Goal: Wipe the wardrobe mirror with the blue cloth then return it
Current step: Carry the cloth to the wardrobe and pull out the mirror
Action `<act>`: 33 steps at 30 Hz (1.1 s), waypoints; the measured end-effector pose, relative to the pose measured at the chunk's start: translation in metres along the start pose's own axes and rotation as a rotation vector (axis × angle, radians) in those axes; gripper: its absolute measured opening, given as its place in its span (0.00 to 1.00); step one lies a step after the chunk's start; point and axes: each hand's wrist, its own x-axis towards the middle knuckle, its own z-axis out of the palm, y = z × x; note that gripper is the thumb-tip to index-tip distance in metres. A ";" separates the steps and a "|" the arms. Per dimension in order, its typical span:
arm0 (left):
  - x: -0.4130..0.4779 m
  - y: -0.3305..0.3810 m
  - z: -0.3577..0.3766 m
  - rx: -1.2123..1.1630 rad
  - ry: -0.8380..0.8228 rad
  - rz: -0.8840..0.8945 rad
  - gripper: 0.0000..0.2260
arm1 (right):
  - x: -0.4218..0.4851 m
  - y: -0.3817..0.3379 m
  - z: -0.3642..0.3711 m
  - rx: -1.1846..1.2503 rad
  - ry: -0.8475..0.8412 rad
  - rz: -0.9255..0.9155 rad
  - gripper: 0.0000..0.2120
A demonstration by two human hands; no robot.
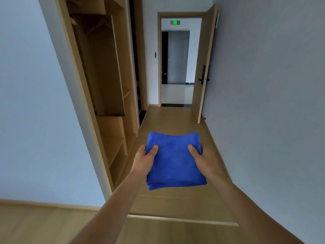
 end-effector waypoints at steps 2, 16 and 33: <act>0.023 0.002 0.008 0.019 0.024 0.009 0.06 | 0.030 0.004 0.000 0.005 -0.015 -0.011 0.13; 0.167 0.037 0.106 -0.021 0.159 0.019 0.09 | 0.252 0.010 -0.033 -0.022 -0.154 -0.071 0.15; 0.372 0.035 0.133 -0.002 0.188 0.001 0.17 | 0.452 0.023 0.017 -0.054 -0.180 -0.076 0.11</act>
